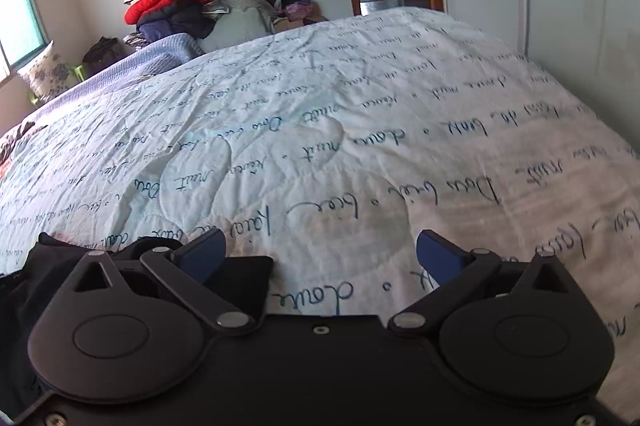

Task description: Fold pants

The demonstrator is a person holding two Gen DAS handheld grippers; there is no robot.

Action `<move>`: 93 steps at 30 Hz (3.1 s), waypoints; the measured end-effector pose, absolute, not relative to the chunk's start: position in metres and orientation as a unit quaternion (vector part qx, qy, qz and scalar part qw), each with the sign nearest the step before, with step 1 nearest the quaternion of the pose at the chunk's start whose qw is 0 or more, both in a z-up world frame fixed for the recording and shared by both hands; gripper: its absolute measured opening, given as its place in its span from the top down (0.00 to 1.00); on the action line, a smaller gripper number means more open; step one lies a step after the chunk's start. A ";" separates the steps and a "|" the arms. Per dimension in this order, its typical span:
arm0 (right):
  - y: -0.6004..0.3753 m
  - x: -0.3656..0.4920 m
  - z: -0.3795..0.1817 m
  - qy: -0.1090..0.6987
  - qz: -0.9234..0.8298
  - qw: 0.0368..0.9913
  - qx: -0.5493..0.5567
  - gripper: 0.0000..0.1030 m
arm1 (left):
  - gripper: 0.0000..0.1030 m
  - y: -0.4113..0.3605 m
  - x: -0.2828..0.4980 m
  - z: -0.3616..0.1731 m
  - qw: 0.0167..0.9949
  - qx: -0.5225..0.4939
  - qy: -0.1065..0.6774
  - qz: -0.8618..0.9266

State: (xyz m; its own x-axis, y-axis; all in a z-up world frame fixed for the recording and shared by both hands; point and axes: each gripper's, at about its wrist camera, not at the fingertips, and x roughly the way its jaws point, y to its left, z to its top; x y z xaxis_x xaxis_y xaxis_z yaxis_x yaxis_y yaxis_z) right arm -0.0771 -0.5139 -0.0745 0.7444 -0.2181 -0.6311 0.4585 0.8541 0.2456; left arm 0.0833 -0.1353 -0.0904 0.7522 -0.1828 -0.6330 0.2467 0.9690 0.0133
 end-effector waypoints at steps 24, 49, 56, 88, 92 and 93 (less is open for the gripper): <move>-0.520 -0.097 -0.103 0.271 -0.202 0.924 0.180 0.00 | 0.00 -0.135 0.084 -0.091 0.935 0.048 0.333 -0.115; -0.522 -0.102 -0.105 0.254 -0.198 0.926 0.197 0.00 | 0.00 -0.135 0.083 -0.091 0.935 0.049 0.332 -0.115; -0.521 -0.104 -0.105 0.249 -0.197 0.926 0.203 0.00 | 0.00 -0.135 0.083 -0.091 0.935 0.048 0.332 -0.115; -0.427 -0.093 -0.059 0.253 -0.137 0.951 0.111 0.00 | 0.01 -0.175 0.039 -0.050 0.938 0.096 0.312 -0.114; -0.416 -0.093 -0.060 0.258 -0.125 0.952 0.109 0.00 | 0.01 -0.181 0.029 -0.047 0.935 0.088 0.318 -0.132; -0.412 -0.093 -0.061 0.258 -0.122 0.952 0.108 0.00 | 0.01 -0.183 0.025 -0.046 0.933 0.085 0.320 -0.140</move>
